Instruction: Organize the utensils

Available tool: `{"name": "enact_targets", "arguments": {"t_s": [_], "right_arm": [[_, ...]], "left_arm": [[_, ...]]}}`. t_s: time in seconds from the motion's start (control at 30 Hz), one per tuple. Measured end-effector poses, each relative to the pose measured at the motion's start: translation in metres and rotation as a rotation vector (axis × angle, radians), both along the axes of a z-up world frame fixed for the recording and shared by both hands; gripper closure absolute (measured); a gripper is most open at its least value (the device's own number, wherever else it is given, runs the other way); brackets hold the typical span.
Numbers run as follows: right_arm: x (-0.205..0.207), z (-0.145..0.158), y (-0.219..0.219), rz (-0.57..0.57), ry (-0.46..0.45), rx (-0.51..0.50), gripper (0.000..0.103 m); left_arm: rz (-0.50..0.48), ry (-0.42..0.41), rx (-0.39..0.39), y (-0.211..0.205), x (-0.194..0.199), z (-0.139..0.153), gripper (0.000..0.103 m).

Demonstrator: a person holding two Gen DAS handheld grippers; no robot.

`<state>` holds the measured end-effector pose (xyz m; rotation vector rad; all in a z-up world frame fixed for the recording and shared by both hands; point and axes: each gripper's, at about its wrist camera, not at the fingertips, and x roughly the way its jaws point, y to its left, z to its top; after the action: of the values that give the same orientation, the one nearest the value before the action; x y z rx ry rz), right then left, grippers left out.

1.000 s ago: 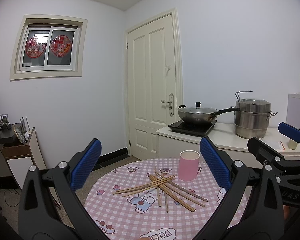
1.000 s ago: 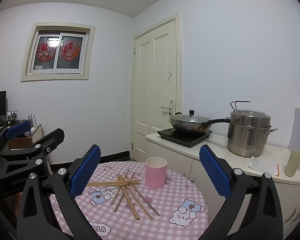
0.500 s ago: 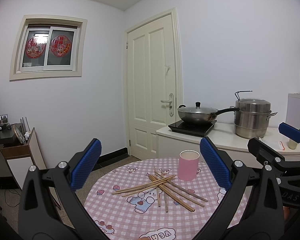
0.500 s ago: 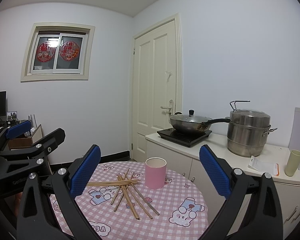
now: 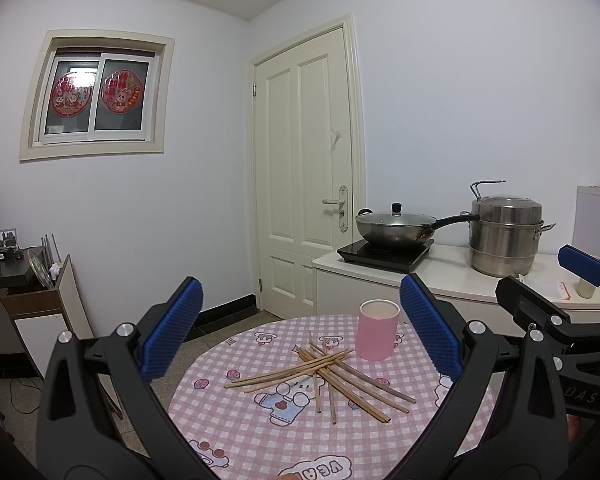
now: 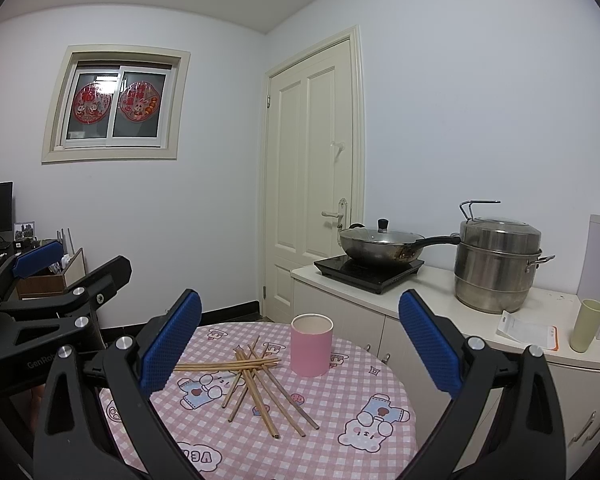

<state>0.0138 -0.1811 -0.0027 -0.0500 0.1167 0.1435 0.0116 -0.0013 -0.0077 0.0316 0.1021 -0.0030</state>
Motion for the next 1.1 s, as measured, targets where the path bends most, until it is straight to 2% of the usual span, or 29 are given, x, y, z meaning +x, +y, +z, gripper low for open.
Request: {"name": "enact_targets", "arguments": {"t_s": [1.1], "right_arm": [[-0.0003, -0.0001, -0.0009, -0.004, 0.005, 0.002, 0.008]], "left_arm": [[0.004, -0.001, 0.003, 0.0041, -0.0055, 0.0021, 0.006]]}}
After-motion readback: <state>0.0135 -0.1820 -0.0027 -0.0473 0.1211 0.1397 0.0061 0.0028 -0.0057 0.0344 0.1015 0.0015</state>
